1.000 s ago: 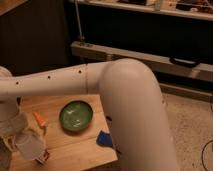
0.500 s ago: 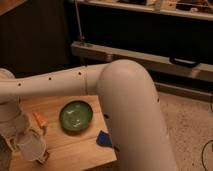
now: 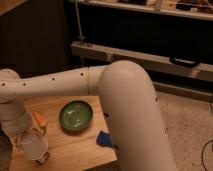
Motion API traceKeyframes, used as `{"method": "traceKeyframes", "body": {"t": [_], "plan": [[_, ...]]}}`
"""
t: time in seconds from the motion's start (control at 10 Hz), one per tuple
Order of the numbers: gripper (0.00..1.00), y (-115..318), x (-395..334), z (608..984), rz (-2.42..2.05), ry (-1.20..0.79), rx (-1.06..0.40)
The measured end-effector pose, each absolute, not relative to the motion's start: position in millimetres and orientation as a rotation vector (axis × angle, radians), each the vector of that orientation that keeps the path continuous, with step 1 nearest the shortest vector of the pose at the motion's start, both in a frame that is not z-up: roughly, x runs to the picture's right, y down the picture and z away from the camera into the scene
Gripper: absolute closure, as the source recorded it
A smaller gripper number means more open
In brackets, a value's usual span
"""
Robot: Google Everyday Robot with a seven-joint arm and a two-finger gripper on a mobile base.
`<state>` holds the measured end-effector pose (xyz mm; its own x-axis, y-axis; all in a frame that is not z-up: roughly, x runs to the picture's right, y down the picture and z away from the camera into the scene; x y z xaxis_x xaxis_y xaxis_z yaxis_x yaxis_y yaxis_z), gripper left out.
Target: Place the ceramic cup over the eraser
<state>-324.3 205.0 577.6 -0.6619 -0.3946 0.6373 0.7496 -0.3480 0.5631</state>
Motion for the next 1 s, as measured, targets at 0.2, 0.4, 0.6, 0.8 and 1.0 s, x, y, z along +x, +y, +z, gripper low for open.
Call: {"method": "traceKeyframes", "body": {"t": [0.2,0.4,0.6,0.8,1.0], "plan": [[0.69,206.6,-323.3,581.8,-2.069,-1.141,-0.515],[0.52,205.3,-320.2,583.4,-2.073,-1.144,-0.514],[0.29,202.3,-316.0,585.5,-2.069,-1.146,-0.512],[0.2,200.8,-313.4,585.4,-2.073,-1.137,-0.51],[0.2,200.9,-310.4,583.1,-2.092,-1.123,-0.504]]}}
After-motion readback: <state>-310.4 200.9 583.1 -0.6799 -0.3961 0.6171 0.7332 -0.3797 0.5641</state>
